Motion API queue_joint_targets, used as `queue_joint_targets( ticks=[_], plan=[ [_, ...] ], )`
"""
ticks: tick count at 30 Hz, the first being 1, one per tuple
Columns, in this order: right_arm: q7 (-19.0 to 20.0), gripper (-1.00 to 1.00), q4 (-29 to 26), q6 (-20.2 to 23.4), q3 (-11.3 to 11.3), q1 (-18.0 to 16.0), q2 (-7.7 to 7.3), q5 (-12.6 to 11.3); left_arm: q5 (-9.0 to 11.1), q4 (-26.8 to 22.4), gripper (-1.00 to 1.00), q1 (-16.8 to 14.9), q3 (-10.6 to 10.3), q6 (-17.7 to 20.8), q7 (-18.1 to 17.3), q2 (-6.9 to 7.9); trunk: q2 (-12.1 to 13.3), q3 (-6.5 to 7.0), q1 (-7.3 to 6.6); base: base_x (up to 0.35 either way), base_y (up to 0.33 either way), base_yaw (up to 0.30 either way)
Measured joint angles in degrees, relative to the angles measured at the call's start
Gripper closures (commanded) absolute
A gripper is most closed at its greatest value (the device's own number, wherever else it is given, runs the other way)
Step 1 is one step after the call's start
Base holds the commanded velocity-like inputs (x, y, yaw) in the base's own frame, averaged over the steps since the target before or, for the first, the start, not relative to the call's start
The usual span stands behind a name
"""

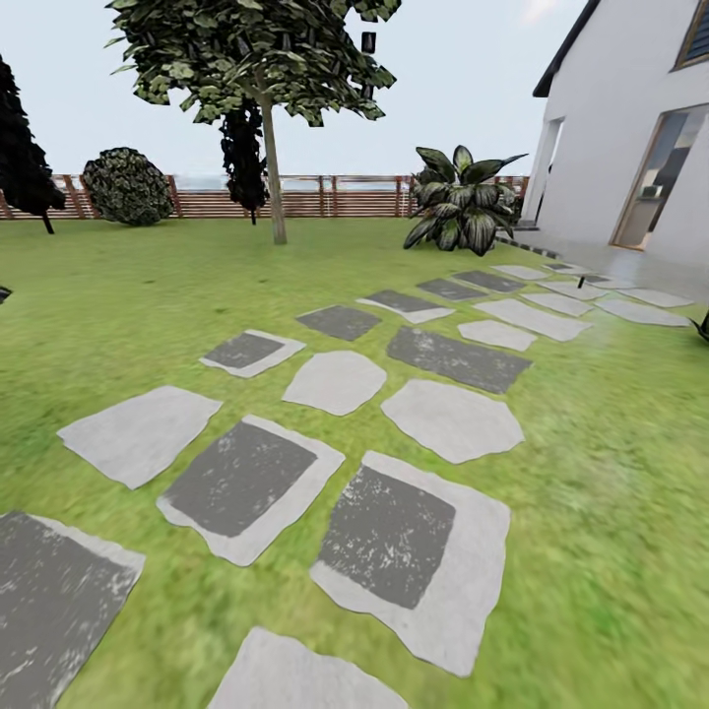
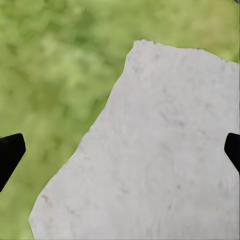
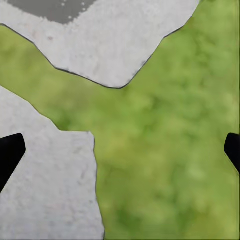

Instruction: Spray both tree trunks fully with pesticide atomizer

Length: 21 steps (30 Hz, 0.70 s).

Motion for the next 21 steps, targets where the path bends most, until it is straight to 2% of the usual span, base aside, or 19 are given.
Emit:
queue_joint_targets(
  ticks=[21],
  plan=[
    [0.0, -1.0, 0.1, 0.0, 0.1, 0.0, 0.0, 0.1, 0.0, 0.0, -1.0, 0.0, 0.0, 0.0, 0.0, -0.06, 0.0, 0.0, 0.0, 0.34, 0.0, 0.0]
  ],
)
